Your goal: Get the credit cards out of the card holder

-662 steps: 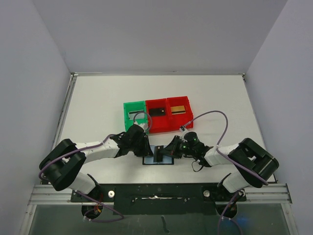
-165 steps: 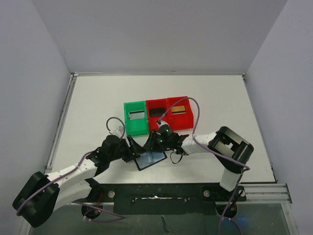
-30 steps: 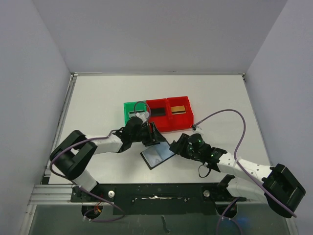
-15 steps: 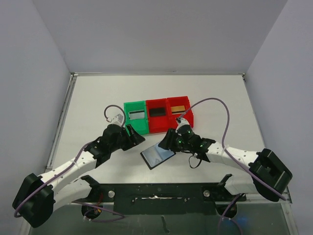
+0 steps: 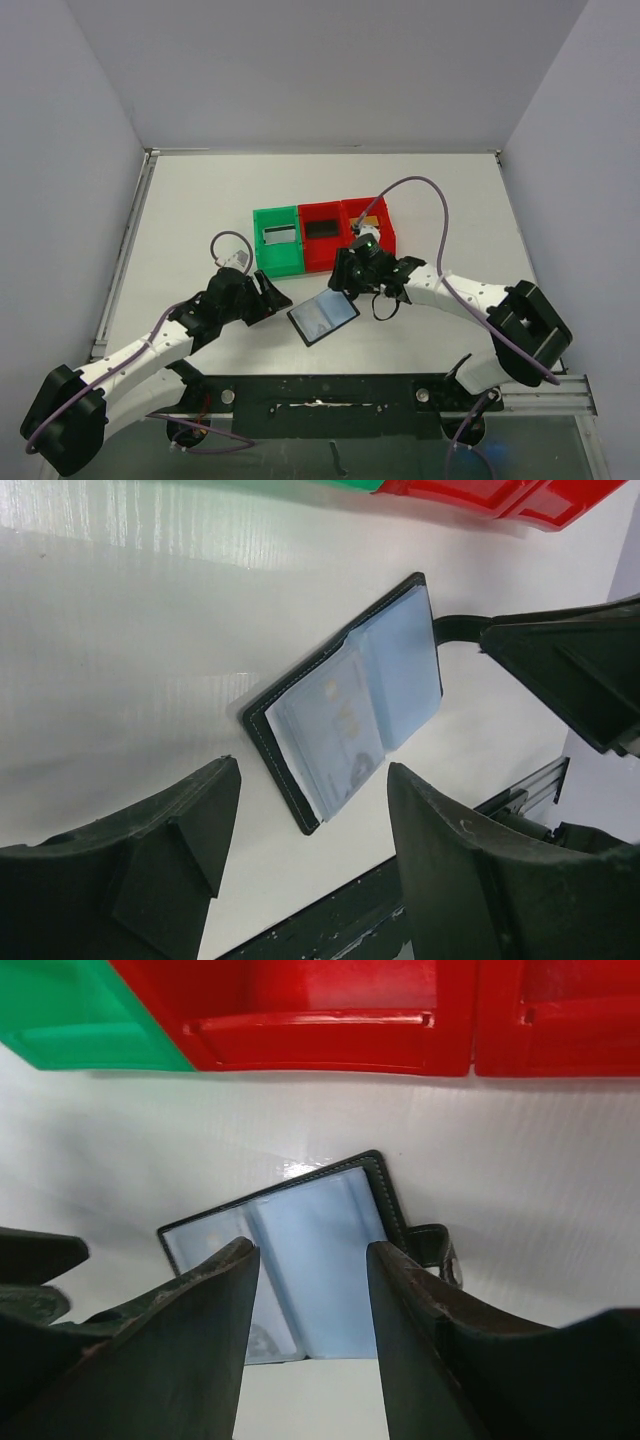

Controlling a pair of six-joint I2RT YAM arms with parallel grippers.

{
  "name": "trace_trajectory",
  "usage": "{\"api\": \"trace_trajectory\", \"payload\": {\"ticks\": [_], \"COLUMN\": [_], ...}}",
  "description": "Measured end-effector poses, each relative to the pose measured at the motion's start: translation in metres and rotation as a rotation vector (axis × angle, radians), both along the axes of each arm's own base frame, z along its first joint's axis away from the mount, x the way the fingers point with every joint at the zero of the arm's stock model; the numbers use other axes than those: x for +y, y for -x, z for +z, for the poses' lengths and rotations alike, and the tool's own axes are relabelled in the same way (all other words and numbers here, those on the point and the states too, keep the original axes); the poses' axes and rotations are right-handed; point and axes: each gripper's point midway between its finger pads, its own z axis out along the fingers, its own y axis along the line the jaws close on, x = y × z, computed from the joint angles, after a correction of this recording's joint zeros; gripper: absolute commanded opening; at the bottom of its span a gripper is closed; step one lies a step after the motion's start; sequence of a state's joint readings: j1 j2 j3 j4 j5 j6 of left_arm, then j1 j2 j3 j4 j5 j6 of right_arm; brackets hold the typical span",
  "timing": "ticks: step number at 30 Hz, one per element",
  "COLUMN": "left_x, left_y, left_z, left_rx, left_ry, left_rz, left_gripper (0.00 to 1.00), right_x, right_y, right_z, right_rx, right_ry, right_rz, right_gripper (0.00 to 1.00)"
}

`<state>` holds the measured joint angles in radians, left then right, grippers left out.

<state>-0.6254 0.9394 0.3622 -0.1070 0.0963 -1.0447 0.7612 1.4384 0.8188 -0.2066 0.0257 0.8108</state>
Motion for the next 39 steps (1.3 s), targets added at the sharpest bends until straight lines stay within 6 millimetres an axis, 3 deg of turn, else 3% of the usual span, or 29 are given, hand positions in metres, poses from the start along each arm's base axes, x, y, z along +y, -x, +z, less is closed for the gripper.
{"api": "trace_trajectory", "payload": {"ticks": [7, 14, 19, 26, 32, 39], "left_x": [-0.003, -0.008, -0.008, -0.003, 0.013, 0.048], "left_y": [0.002, 0.002, 0.002, 0.002, -0.002, -0.027], "left_z": [0.0, 0.005, 0.005, 0.0, -0.001, 0.015], "left_rx": [0.008, -0.001, -0.005, -0.001, 0.002, -0.023], "left_ry": [0.024, 0.049, 0.051, 0.015, -0.082, -0.155], "left_rz": [-0.008, -0.024, -0.024, -0.019, 0.01, 0.117], "left_gripper": [0.68, 0.8, 0.8, 0.8, 0.86, 0.88], "right_x": [-0.014, -0.021, -0.015, 0.003, -0.008, 0.0], "right_y": [0.01, 0.028, 0.054, 0.085, 0.073, 0.059], "right_z": [-0.043, -0.055, -0.055, -0.051, -0.029, -0.002], "right_rx": [0.107, 0.138, 0.156, 0.161, 0.09, 0.03], "right_ry": [0.115, 0.116, 0.028, 0.033, 0.019, -0.084], "right_rz": [0.008, -0.002, -0.014, -0.009, -0.099, -0.128], "right_gripper": [0.47, 0.46, 0.43, 0.48, 0.51, 0.55]}}
